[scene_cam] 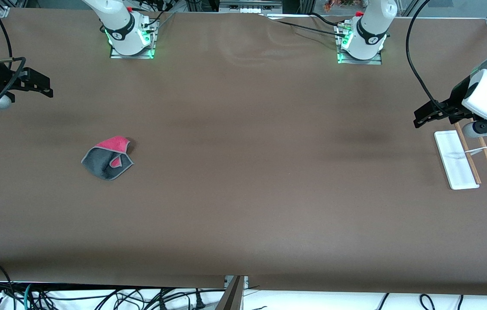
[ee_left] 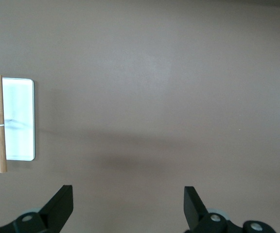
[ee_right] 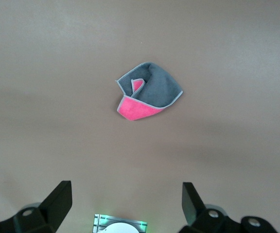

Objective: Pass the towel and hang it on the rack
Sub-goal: 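Move the right gripper over the grey-pink towel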

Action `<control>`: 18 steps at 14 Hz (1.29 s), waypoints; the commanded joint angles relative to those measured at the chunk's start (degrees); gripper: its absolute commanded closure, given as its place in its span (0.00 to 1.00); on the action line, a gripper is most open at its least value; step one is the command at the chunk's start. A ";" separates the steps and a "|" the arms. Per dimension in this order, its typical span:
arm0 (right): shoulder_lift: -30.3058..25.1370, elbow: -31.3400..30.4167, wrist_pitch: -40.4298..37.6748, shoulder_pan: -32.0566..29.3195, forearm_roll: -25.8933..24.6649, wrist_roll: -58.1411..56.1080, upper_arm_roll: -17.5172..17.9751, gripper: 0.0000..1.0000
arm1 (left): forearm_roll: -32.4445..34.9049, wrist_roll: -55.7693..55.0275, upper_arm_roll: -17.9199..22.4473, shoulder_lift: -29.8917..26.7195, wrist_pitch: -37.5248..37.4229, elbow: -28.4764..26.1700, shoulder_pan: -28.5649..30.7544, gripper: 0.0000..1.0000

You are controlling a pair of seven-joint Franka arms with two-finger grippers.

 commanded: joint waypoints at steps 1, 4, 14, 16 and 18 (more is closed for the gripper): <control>0.70 1.77 -0.68 0.06 -0.61 0.50 0.09 0.00 | -0.38 -0.15 -0.07 0.74 -1.29 1.73 0.19 0.00; 1.05 2.20 -0.68 0.15 -0.61 0.50 0.17 0.00 | -0.29 -0.06 -0.16 0.74 -2.07 1.82 0.11 0.00; 3.33 2.20 0.37 0.06 -0.09 0.67 0.00 0.00 | -0.29 -0.06 -0.16 0.74 -2.60 1.82 0.19 0.00; 5.08 2.03 2.39 0.15 0.27 0.67 0.08 0.00 | -0.29 -0.06 0.10 0.56 -2.87 1.73 0.28 0.00; 6.84 1.94 3.09 0.33 2.10 1.11 0.26 0.00 | -0.38 0.37 0.28 0.47 -2.87 2.26 1.51 0.00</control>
